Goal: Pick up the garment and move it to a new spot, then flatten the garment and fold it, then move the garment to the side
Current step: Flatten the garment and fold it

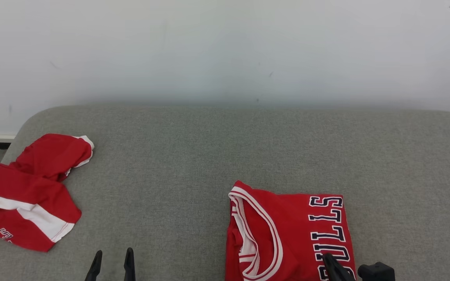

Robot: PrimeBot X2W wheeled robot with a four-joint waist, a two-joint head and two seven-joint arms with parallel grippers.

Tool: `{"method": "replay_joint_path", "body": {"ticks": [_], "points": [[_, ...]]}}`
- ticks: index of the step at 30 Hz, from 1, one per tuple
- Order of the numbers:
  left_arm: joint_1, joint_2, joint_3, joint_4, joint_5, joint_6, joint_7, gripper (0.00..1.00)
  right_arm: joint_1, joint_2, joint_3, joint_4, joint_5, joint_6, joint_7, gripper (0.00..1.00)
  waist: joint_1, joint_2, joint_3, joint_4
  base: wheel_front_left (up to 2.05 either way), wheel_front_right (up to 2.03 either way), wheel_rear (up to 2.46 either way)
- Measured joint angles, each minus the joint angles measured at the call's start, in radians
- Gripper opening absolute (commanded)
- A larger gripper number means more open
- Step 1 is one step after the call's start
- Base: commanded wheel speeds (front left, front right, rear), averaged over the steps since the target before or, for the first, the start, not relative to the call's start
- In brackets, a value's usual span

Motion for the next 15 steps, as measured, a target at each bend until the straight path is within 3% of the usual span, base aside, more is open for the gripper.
{"method": "replay_joint_path", "body": {"ticks": [9,15], "points": [[-0.007,0.0,-0.002,0.002,0.002,0.0,0.0,1.0,-0.084,0.032,0.024,0.198,-0.071,0.0,-0.054,0.0,0.0001,0.0,0.027,0.031,0.0,0.0,0.0],[-0.022,0.0,-0.004,0.004,0.001,-0.001,0.0,1.0,-0.144,0.035,0.168,0.303,-0.021,0.0,-0.073,0.0,0.0001,0.0,0.052,0.054,0.0,0.0,0.0]]}}
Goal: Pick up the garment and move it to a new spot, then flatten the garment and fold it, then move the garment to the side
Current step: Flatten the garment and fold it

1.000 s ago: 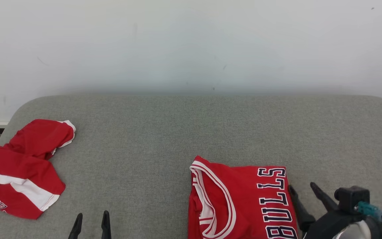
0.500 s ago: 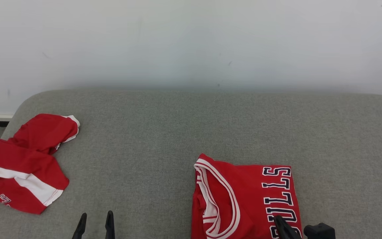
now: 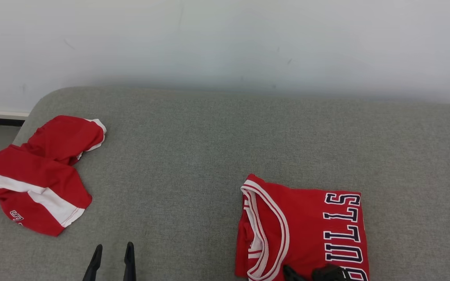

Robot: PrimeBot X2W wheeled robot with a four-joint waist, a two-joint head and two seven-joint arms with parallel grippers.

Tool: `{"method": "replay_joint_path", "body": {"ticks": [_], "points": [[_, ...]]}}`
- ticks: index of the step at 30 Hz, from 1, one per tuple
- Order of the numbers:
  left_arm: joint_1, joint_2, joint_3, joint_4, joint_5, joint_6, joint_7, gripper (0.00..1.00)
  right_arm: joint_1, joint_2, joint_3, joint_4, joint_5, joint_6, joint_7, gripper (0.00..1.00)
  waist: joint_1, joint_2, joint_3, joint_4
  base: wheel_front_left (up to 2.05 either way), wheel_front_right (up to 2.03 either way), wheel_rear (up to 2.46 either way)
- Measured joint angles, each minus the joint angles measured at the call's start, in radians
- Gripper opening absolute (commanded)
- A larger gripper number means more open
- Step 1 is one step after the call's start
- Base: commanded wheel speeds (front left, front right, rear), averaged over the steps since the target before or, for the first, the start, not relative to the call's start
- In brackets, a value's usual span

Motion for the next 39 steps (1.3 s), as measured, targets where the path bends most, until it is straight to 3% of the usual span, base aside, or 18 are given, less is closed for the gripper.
{"method": "replay_joint_path", "body": {"ticks": [7,14,20,27,29,30,31,32,33,34,39], "points": [[-0.003,0.0,0.01,0.0,-0.001,0.0,0.0,1.0,-0.078,0.0,0.219,0.062,0.104,0.0,0.002,0.0,0.0,0.0,0.02,0.005,0.0,0.0,0.0],[-0.018,0.0,0.009,0.003,-0.002,0.001,0.0,1.0,-0.143,0.0,0.33,0.043,0.237,0.0,-0.028,0.0,0.0,0.0001,0.013,-0.003,0.0,0.0,0.0],[-0.009,0.0,0.023,-0.005,0.0,0.009,0.0,1.0,-0.162,0.0,0.283,-0.021,0.274,0.0,-0.101,0.0,0.0,0.0,-0.007,-0.017,0.0,0.0,0.0],[0.023,0.0,0.05,-0.03,0.001,0.023,0.0,1.0,-0.085,0.001,0.107,-0.173,0.191,0.0,-0.116,0.0,0.0,0.0,-0.03,-0.056,0.0,0.0,0.0],[0.024,0.0,0.055,-0.034,0.0,0.023,0.0,1.0,-0.053,0.0,0.049,-0.227,0.153,0.0,-0.099,0.22,0.0,0.0,-0.035,-0.07,0.0,0.0,0.0],[0.024,0.0,0.057,-0.037,0.0,0.024,0.0,1.0,-0.037,0.001,0.021,-0.258,0.141,0.0,-0.092,0.41,0.0,0.0,-0.037,-0.076,0.0,0.0,0.0],[0.024,0.0,0.058,-0.039,0.0,0.024,0.0,1.0,-0.02,0.001,-0.007,-0.288,0.125,0.0,-0.081,0.47,0.0,0.0,-0.04,-0.083,0.0,0.0,0.0],[0.025,0.0,0.061,-0.041,0.0,0.024,0.0,1.0,-0.004,0.0,-0.033,-0.316,0.108,0.0,-0.068,0.75,0.0,0.0,-0.043,-0.09,0.0,0.0,0.0],[0.025,0.0,0.063,-0.042,0.0,0.025,0.0,1.0,0.012,0.0,-0.059,-0.343,0.095,0.0,-0.058,0.75,0.0,0.0,-0.045,-0.096,0.0,0.0,0.0],[0.026,0.0,0.065,-0.042,-0.001,0.028,0.0,1.0,0.028,0.0,-0.084,-0.368,0.084,0.0,-0.048,1.0,-0.0001,0.0,-0.047,-0.102,0.0,0.0,0.0],[0.028,0.0,0.071,-0.042,-0.002,0.027,0.0,1.0,0.084,-0.001,-0.208,-0.464,0.036,0.0,-0.009,1.0,0.0,0.0,-0.061,-0.126,0.0,0.0,0.0]]}}
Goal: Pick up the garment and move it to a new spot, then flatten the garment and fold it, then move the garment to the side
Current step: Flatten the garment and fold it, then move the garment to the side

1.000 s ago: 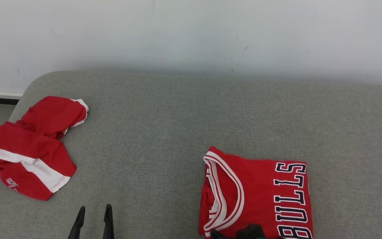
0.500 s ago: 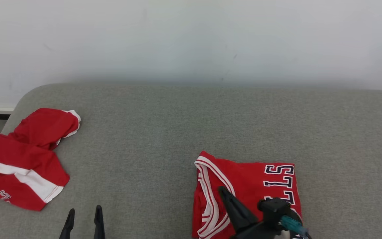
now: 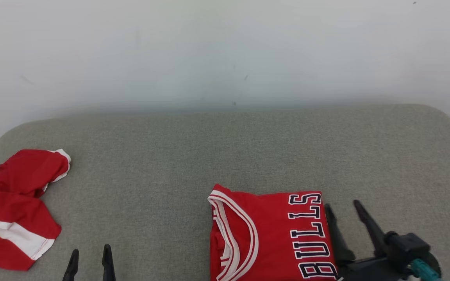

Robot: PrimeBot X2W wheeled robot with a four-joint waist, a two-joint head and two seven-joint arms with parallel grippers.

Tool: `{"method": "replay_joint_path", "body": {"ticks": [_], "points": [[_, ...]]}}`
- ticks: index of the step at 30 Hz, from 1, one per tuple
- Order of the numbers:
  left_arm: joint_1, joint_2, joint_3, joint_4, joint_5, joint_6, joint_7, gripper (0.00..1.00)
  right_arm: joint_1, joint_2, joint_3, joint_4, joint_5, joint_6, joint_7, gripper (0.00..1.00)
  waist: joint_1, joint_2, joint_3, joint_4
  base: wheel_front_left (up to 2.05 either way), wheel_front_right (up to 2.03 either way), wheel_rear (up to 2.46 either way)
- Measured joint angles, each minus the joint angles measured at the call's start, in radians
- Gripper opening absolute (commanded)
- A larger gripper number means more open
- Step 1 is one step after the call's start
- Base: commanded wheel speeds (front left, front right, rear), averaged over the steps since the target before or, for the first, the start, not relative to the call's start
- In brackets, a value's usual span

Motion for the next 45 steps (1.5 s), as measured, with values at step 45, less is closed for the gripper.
{"method": "replay_joint_path", "body": {"ticks": [45], "points": [[0.027,0.0,0.006,0.042,0.015,-0.026,0.0,1.0,0.063,-0.028,-0.119,0.053,-0.001,0.0,-0.005,1.0,0.0,0.0,-0.025,-0.018,0.0,0.0,0.0]]}}
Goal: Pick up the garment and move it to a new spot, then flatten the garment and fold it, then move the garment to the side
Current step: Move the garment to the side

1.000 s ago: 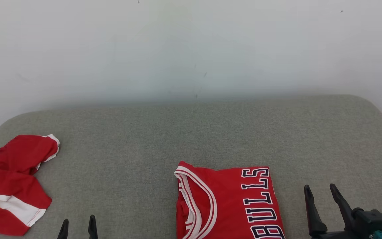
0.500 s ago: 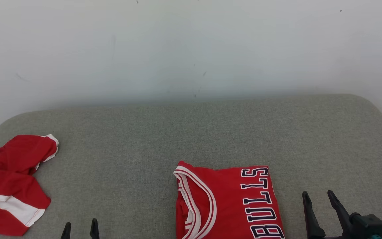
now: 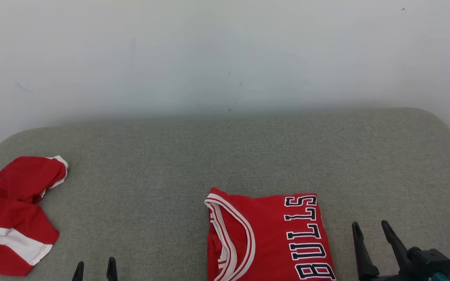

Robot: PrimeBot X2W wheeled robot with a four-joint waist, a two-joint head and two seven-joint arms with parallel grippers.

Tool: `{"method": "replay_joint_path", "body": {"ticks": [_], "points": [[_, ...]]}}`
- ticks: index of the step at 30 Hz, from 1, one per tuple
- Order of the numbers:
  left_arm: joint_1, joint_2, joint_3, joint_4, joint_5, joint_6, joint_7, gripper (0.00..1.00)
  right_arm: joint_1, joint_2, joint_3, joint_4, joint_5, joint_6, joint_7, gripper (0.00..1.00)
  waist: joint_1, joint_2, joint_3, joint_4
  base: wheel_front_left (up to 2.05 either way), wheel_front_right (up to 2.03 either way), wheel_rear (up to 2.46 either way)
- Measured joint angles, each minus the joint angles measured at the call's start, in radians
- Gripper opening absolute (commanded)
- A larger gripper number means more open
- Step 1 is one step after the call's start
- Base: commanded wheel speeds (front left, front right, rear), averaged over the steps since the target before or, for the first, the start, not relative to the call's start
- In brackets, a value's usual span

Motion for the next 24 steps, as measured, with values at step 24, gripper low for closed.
{"method": "replay_joint_path", "body": {"ticks": [24], "points": [[-0.016,0.0,-0.051,0.0,-0.014,0.011,0.0,1.0,-0.239,-0.024,-0.022,0.195,0.045,0.0,0.671,1.0,0.0,0.0,0.048,0.071,0.0,0.0,0.0]]}}
